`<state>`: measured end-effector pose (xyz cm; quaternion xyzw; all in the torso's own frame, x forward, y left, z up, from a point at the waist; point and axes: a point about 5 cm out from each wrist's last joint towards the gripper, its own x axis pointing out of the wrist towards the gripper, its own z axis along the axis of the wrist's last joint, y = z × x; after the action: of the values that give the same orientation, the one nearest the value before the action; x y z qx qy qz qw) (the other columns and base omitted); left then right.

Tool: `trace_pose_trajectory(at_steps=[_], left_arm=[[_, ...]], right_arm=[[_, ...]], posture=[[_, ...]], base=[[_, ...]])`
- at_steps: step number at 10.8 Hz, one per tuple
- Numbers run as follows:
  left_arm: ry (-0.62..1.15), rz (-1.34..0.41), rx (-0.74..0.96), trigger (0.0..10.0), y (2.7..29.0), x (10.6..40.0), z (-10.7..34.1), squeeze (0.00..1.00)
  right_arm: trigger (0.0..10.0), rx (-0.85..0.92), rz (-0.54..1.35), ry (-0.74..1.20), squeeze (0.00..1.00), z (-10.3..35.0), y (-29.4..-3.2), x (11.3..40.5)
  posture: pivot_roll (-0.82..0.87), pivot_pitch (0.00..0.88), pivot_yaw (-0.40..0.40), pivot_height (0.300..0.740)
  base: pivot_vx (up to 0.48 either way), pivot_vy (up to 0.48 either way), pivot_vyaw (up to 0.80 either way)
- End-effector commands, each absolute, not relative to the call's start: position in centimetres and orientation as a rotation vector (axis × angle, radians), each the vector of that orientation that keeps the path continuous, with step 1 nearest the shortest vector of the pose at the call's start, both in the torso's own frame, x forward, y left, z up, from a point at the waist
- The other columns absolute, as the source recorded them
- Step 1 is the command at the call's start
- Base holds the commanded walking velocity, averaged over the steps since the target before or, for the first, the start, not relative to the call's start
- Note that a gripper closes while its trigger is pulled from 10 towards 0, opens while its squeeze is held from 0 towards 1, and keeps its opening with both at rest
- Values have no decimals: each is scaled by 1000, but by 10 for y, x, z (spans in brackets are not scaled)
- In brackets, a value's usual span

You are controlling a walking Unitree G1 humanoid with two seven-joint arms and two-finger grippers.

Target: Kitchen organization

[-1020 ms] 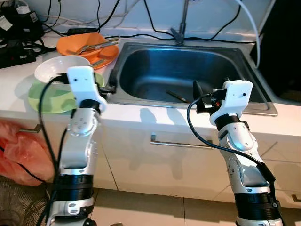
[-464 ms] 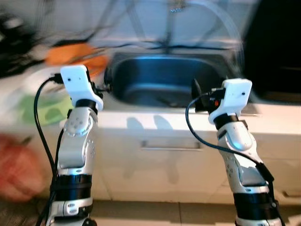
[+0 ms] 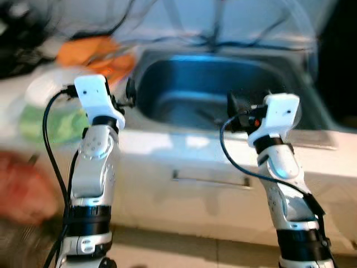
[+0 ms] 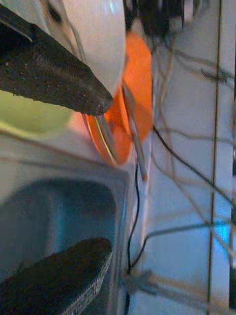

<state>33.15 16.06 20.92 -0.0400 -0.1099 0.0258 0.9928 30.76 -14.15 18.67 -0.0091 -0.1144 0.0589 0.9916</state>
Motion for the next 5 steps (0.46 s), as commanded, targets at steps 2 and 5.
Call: trace_pose_trajectory(at_steps=[2, 5], left_arm=[[-230, 79, -80, 10000, 165, 330, 212, 0], [-228, 88, -77, 10000, 167, 330, 212, 0]], right_arm=[[10000, -27, 127, -240, 0, 188, -140, 307], [10000, -34, 128, -238, 0, 187, -140, 306]], posture=[[101, 5, 23, 740], [97, 10, 24, 740]], base=[[0, 0, 0], [212, 0, 0]])
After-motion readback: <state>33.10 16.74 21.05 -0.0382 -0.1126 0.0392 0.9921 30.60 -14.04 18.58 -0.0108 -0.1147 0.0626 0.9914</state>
